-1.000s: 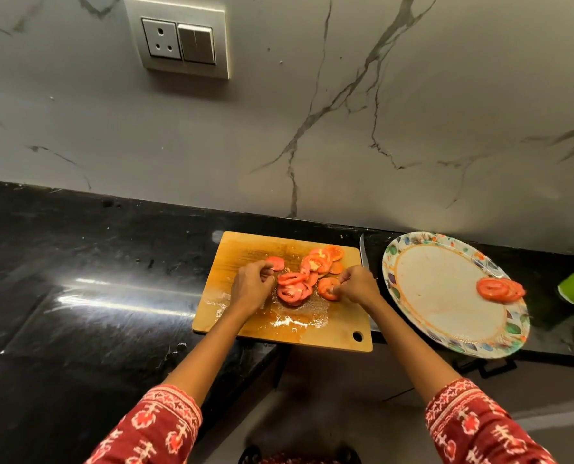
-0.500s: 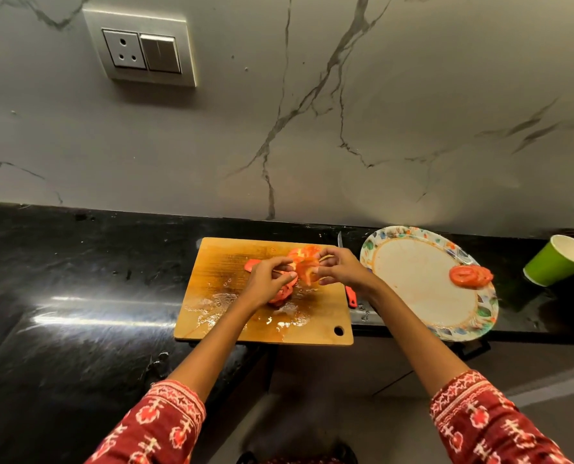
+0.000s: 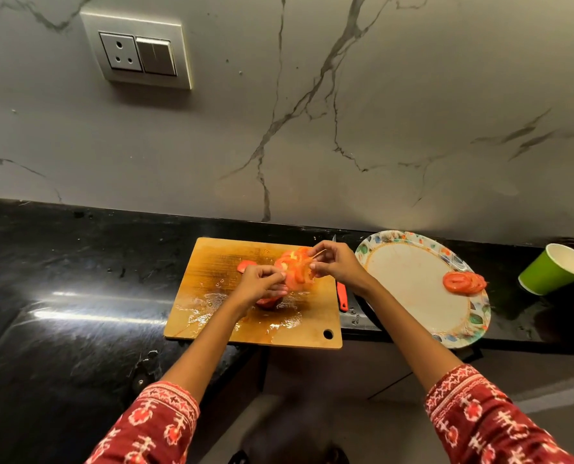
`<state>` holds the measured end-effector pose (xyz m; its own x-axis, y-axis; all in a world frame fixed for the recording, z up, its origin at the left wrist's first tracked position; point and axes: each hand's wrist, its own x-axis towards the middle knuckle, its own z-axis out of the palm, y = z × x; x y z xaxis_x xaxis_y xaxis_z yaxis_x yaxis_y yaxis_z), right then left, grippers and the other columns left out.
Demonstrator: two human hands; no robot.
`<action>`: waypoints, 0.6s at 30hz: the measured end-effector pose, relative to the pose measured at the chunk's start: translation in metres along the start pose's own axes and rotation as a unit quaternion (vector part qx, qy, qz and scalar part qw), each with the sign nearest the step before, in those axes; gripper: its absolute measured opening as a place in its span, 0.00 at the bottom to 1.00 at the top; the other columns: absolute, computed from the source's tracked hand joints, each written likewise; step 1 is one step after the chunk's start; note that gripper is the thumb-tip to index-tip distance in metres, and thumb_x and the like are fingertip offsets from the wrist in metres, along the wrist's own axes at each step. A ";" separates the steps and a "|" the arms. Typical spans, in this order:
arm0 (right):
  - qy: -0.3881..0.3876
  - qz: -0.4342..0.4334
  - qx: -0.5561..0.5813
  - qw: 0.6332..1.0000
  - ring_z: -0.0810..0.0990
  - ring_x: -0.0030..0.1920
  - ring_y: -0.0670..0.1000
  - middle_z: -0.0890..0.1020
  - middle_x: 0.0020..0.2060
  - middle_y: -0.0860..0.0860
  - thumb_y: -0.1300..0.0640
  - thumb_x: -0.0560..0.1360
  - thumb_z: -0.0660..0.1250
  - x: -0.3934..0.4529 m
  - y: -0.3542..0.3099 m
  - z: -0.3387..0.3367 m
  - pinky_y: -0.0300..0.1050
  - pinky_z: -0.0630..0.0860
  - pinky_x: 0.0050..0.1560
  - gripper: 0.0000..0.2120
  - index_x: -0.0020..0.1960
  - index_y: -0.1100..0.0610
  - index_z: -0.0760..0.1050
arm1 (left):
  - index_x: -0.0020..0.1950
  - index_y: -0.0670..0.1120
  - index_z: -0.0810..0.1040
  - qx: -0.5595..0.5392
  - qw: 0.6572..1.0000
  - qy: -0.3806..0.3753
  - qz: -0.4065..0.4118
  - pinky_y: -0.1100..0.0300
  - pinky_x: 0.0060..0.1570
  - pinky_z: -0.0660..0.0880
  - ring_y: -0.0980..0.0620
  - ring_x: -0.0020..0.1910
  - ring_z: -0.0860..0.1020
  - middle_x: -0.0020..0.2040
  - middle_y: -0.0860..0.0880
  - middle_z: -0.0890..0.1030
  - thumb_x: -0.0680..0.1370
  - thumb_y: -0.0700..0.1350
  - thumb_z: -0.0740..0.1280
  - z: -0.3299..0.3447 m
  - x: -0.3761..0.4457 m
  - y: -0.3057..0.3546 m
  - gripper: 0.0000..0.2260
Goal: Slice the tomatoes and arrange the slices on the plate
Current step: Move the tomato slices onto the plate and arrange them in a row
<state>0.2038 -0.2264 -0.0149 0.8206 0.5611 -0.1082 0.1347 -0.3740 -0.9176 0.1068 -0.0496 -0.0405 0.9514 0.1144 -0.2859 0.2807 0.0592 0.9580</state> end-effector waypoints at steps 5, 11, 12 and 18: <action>-0.030 0.014 -0.027 0.999 0.80 0.40 0.48 0.80 0.38 0.52 0.68 0.72 0.69 0.001 0.007 -0.010 0.37 0.79 0.39 0.03 0.45 0.62 0.77 | 0.46 0.39 0.78 0.108 0.993 0.030 -0.023 0.68 0.31 0.77 0.57 0.31 0.80 0.40 0.43 0.80 0.76 0.37 0.65 0.004 0.002 -0.007 0.03; -0.063 0.041 -0.021 0.997 0.82 0.36 0.48 0.81 0.38 0.53 0.66 0.73 0.68 0.002 0.005 -0.025 0.37 0.80 0.38 0.04 0.42 0.58 0.76 | 0.46 0.41 0.81 0.403 0.910 0.101 0.003 0.60 0.41 0.79 0.54 0.39 0.79 0.44 0.46 0.82 0.73 0.39 0.70 0.024 0.015 -0.011 0.04; -0.073 0.042 -0.022 0.996 0.82 0.37 0.49 0.81 0.38 0.54 0.66 0.73 0.68 0.001 0.005 -0.027 0.37 0.80 0.38 0.04 0.42 0.58 0.76 | 0.47 0.42 0.81 0.420 0.899 0.124 0.018 0.57 0.44 0.79 0.52 0.42 0.79 0.45 0.46 0.81 0.73 0.39 0.69 0.029 0.016 -0.008 0.04; -0.091 0.041 0.003 0.995 0.83 0.38 0.52 0.81 0.40 0.56 0.66 0.73 0.68 -0.003 0.005 -0.042 0.37 0.80 0.38 0.02 0.45 0.62 0.77 | 0.54 0.45 0.79 0.462 0.865 0.188 0.051 0.55 0.47 0.76 0.49 0.50 0.79 0.52 0.46 0.81 0.76 0.40 0.66 0.046 0.019 0.000 0.08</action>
<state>0.2256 -0.2609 -0.0027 0.7139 0.6539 -0.2507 0.0670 -0.4202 -0.9050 0.1304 -0.0933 -0.0452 0.9177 0.3969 -0.0193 0.3436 -0.7683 0.5400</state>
